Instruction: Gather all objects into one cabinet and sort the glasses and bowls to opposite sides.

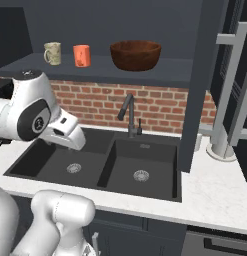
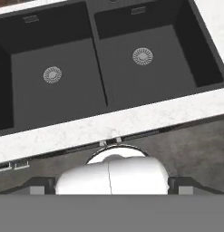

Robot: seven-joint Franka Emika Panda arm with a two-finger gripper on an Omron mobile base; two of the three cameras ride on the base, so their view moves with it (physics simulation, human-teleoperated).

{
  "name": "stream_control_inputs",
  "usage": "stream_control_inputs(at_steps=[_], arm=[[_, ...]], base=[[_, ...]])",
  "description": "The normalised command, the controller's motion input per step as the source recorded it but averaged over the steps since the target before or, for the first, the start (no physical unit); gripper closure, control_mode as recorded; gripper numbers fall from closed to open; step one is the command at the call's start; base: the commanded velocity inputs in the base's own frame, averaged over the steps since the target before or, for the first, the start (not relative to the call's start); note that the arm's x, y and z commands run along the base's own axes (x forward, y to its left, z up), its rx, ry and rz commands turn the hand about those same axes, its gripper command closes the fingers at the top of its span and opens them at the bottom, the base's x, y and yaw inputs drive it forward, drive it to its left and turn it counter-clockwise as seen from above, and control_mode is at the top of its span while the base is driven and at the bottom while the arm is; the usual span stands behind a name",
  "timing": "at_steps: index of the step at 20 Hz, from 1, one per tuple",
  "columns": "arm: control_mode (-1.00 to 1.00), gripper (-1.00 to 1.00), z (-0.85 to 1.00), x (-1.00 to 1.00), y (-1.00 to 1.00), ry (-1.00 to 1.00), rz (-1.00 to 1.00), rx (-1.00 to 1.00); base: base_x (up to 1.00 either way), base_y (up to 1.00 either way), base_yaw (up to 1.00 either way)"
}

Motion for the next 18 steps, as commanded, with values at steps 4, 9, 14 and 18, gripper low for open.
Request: stream_control_inputs(at_steps=[4,9,14,18], arm=[[-1.0,-1.0,0.7,-0.27,0.02,-0.13,-0.11,0.0],[-1.0,-1.0,0.66,-0.32,0.0,-0.07,0.04,0.0],[-1.0,-1.0,0.49,-0.38,0.0,0.0,0.16,0.0],[-1.0,-1.0,0.48,-0.26,0.05,0.0,0.14,-0.01]], base=[[0.0,0.0,0.0],[0.0,0.0,0.0],[0.0,0.0,0.0],[0.0,0.0,0.0]])
